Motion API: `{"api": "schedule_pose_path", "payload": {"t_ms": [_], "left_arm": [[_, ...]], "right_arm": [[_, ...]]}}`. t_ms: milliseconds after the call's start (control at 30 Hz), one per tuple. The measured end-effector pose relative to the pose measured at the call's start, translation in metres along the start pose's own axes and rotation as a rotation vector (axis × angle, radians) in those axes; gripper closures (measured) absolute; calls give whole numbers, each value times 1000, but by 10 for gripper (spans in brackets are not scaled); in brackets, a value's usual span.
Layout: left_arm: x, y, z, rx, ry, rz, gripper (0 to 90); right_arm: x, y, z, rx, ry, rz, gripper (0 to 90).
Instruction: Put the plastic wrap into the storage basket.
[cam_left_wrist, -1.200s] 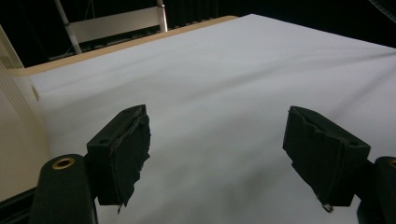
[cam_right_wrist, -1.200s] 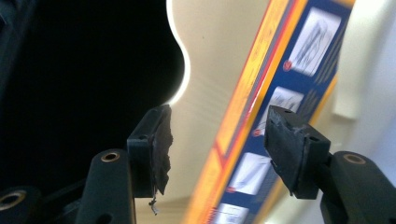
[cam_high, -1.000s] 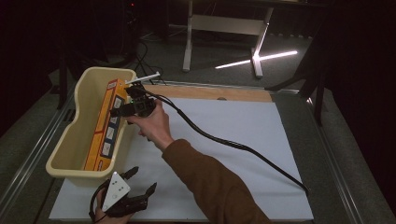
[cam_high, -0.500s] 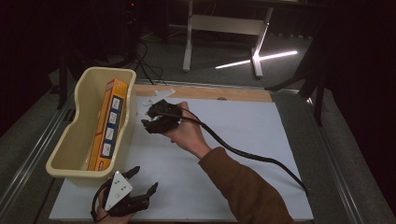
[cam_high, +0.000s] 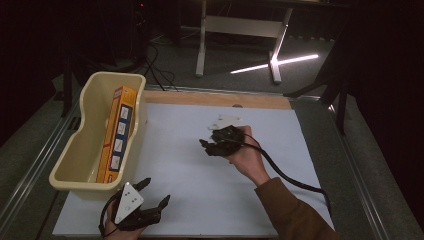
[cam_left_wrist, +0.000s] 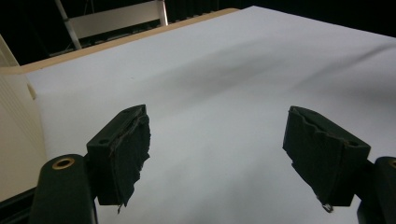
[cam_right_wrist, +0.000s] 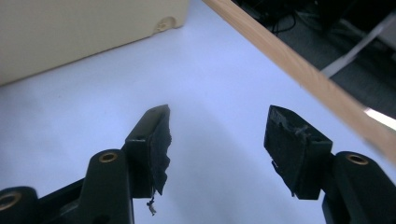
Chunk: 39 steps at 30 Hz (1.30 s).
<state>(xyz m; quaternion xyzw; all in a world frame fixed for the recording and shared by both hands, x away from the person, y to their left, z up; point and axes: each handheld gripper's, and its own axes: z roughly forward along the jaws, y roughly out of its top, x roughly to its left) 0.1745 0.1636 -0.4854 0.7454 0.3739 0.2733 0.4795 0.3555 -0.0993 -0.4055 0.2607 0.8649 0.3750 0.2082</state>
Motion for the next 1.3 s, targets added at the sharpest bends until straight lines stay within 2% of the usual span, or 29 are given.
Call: {"api": "schedule_pose_path", "payload": {"t_ms": [100, 200, 233, 267, 333, 500, 567, 600, 633, 767, 800, 900, 933, 1133, 1300], "left_arm": [[0, 0, 0, 6, 0, 3, 228], [0, -1, 1, 10, 1, -2, 228], [0, -1, 1, 11, 2, -2, 228], [1, -1, 1, 12, 3, -3, 228], [1, -1, 1, 13, 4, -5, 228], [1, -1, 2, 13, 1, -13, 228], [1, -1, 3, 16, 1, -16, 228], [1, -1, 4, 20, 1, -15, 228], [1, -1, 4, 25, 1, -12, 228], [1, -1, 6, 26, 4, -19, 228], [1, -1, 6, 31, 7, -16, 228], [1, -1, 6, 29, 11, -19, 229], [2, -1, 7, 36, 16, -24, 228], [0, -1, 9, 44, 16, -18, 228], [1, -2, 11, 54, 16, -22, 229]], "right_arm": [[-12, -23, -11, -20, 8, 57, 371], [-21, -47, -21, -3, -24, 67, 308], [-26, -63, -27, 13, -55, 78, 279], [-26, -63, -27, 13, -55, 78, 279], [-31, -80, -34, 15, -72, 97, 253], [-36, -118, -51, -16, -124, 185, 219], [-37, -140, -60, -47, -135, 247, 213], [-37, -140, -60, -47, -135, 247, 213], [-38, -154, -66, -60, -147, 262, 208], [-38, -165, -72, -64, -155, 281, 205], [-38, -175, -83, -94, -166, 300, 206], [-36, -183, -90, -122, -179, 314, 213], [-32, -190, -95, -139, -185, 329, 228], [-24, -204, -104, -136, -184, 356, 235], [-28, -208, -105, -138, -177, 375, 236]]}}
